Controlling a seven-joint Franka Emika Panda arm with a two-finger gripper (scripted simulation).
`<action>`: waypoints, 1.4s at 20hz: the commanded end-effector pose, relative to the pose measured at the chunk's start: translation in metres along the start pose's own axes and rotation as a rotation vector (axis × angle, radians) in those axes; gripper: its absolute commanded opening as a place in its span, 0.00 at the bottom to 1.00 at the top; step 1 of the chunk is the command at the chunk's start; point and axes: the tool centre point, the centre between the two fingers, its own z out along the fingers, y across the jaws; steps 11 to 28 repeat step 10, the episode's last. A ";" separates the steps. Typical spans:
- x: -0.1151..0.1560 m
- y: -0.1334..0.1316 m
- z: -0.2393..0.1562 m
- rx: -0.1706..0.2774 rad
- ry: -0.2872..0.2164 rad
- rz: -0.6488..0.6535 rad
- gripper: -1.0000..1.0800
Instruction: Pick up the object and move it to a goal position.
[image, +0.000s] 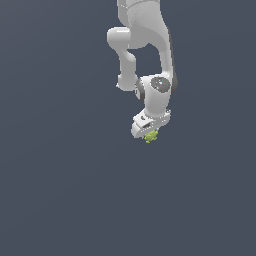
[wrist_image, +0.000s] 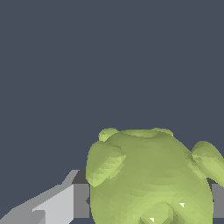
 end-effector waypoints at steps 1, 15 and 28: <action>-0.007 -0.012 -0.003 0.000 0.000 0.001 0.00; -0.016 -0.031 -0.008 0.000 0.000 0.001 0.00; -0.016 -0.031 -0.008 0.000 0.000 0.001 0.00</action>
